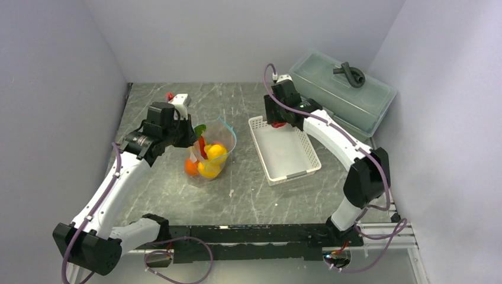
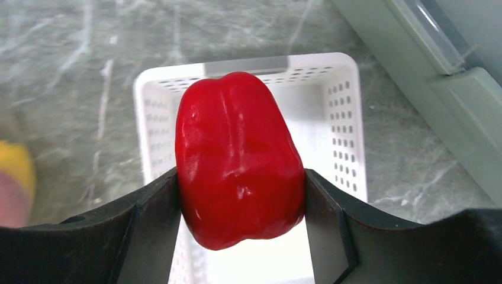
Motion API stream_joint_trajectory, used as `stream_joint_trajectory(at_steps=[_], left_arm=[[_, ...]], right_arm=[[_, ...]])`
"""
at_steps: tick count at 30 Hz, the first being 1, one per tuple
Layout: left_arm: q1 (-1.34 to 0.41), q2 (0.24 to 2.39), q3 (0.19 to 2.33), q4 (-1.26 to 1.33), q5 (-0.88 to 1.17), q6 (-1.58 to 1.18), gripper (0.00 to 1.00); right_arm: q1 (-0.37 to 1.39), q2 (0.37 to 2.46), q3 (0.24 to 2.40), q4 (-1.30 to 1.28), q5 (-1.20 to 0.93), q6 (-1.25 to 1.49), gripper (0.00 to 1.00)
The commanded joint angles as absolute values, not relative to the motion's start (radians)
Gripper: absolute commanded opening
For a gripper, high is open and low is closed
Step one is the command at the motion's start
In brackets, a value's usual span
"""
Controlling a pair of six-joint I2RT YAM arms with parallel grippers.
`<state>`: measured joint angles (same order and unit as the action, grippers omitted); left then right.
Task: Place the food in the zip-top bag and seal the zipper
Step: Pick up the fake vegetable from the bin, then place the fake vegetable in the zipper food storage bag.
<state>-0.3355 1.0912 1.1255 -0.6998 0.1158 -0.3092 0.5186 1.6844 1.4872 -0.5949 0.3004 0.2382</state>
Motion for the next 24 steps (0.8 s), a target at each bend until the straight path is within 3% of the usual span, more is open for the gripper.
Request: stream_joint_trajectory(at_steps=[1, 7, 12, 24], left_arm=[[-0.337, 1.086, 1.128, -0.672, 0.120, -0.310, 0.00], [-0.337, 1.082, 1.129, -0.671, 0.120, -0.312, 0.00], [-0.337, 1.080, 1.129, -0.671, 0.123, -0.311, 0.00], [-0.337, 1.078, 1.128, -0.671, 0.123, -0.312, 0.00]], right_arm=[[0.576, 1.593, 1.504, -0.587, 0.237, 0.196, 0.21], [0.645, 1.506, 1.512, -0.560, 0.104, 0.160, 0.14], [0.691, 1.474, 1.532, -0.551, 0.007, 0.157, 0.00], [0.761, 1.465, 1.572, -0.518, -0.202, 0.173, 0.00]])
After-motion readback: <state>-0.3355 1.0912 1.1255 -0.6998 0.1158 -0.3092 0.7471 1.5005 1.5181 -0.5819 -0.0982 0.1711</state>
